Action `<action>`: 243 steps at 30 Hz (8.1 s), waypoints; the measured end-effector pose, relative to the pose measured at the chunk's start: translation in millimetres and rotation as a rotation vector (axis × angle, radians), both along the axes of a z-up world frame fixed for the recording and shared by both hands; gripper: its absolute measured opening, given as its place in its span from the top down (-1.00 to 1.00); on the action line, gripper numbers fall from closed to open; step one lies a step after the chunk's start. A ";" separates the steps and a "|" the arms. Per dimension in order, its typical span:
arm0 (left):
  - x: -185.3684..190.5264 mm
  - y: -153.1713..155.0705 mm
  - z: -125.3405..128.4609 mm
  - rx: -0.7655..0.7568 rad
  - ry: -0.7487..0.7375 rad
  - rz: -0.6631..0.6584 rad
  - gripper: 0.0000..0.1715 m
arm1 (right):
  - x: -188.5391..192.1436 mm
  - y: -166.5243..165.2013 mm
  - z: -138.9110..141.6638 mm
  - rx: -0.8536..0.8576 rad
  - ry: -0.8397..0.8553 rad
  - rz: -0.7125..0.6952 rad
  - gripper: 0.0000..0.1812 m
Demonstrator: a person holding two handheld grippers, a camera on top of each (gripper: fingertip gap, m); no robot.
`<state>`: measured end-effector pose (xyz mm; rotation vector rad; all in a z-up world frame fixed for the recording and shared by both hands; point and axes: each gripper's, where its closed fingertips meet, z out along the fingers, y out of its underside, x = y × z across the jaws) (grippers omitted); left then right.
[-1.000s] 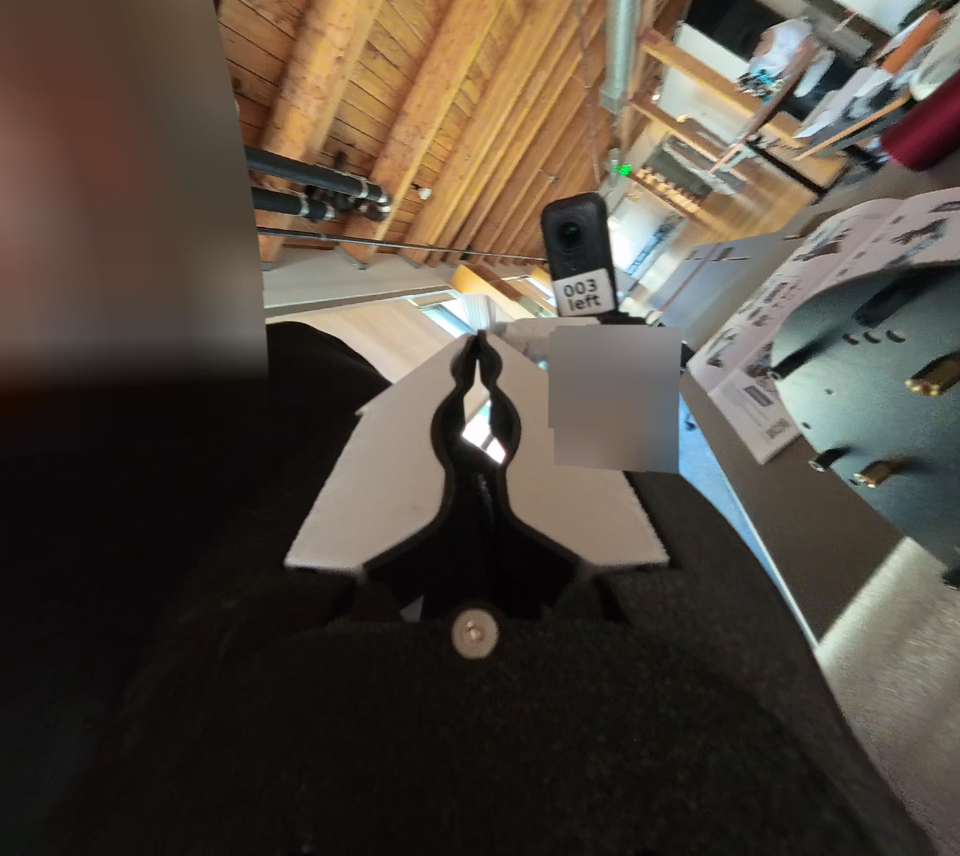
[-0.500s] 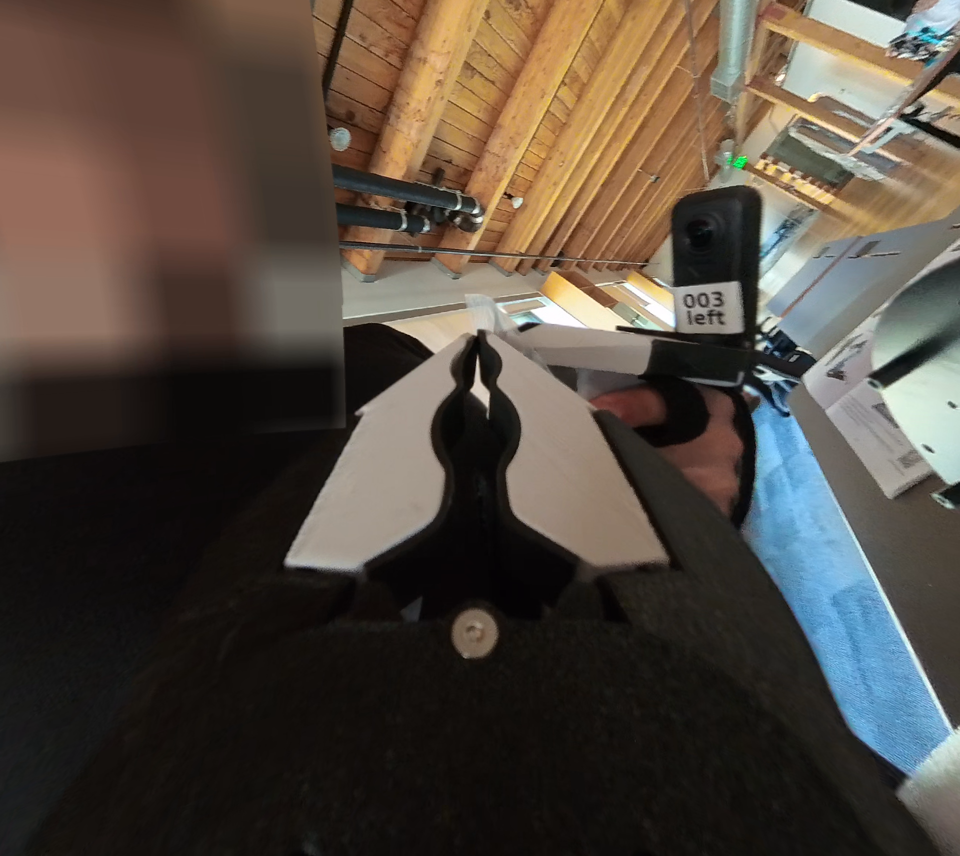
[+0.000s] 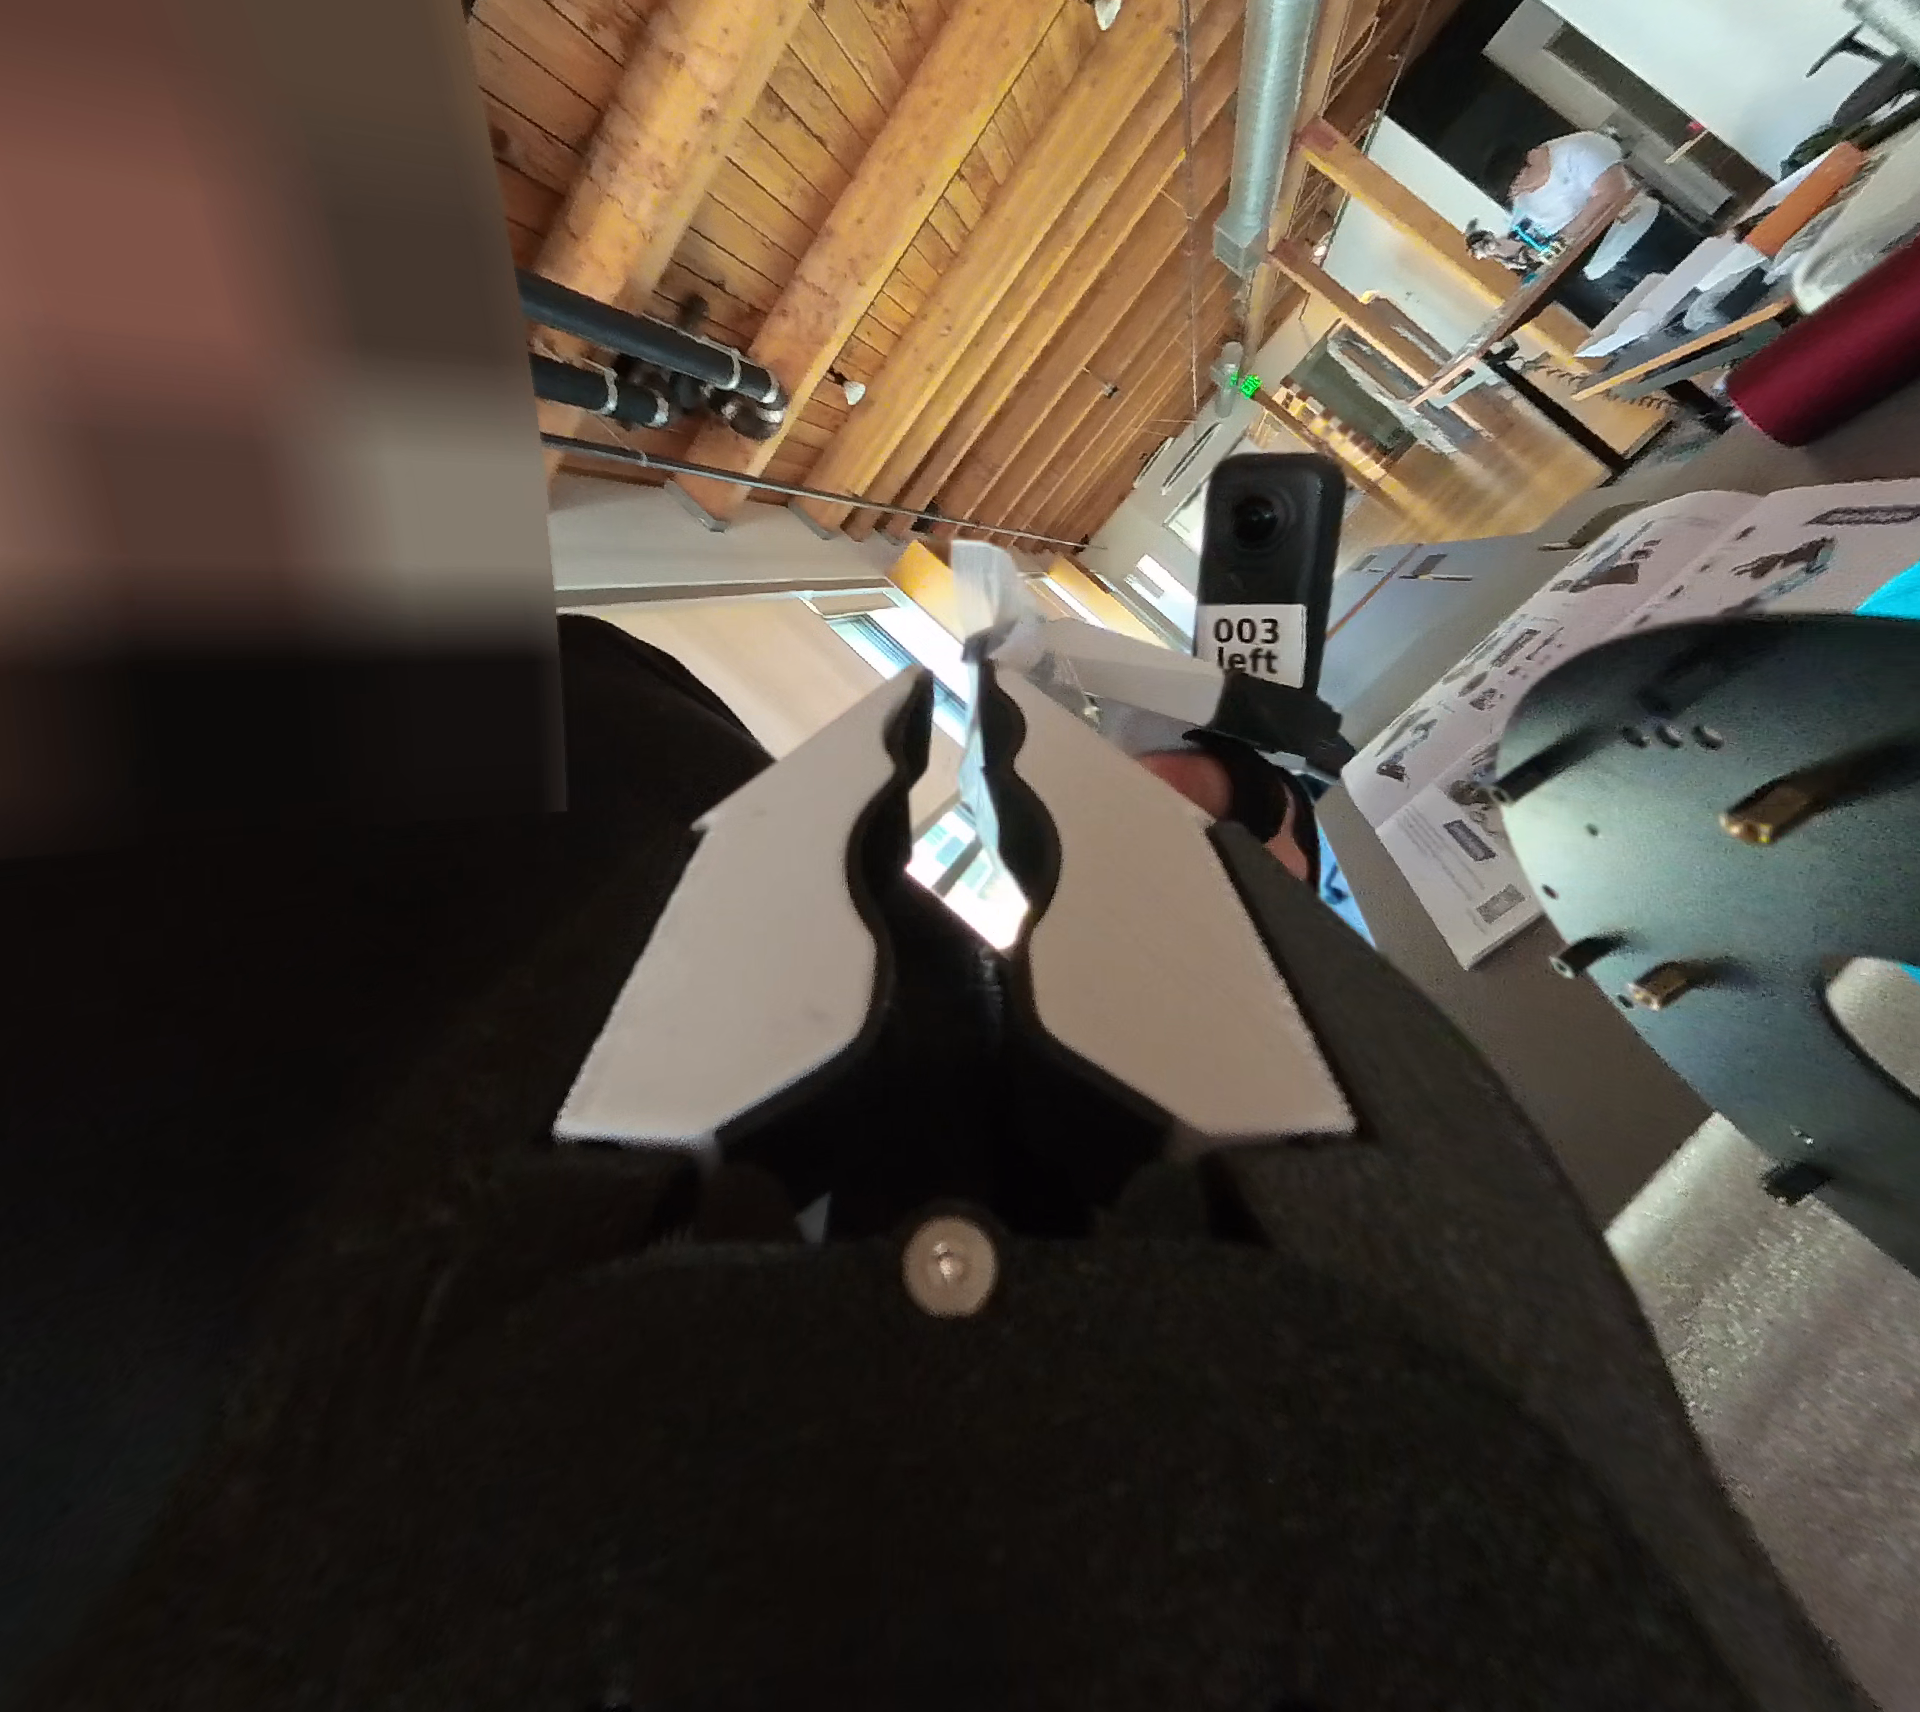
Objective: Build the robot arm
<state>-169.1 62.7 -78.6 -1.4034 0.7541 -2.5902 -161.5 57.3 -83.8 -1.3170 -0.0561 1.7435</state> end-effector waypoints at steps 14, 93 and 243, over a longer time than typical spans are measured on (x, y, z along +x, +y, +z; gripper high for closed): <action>4.7 -6.5 -8.3 0.050 0.049 -0.013 1.00 | -4.9 3.7 -3.1 0.012 -0.105 -0.017 0.99; 15.7 0.2 -35.9 0.512 0.326 0.266 0.77 | 4.4 18.9 -30.3 -0.048 -0.288 -0.146 1.00; 26.8 -2.8 -24.7 0.328 0.391 0.227 1.00 | 22.9 2.5 -26.2 -0.103 -0.310 -0.166 1.00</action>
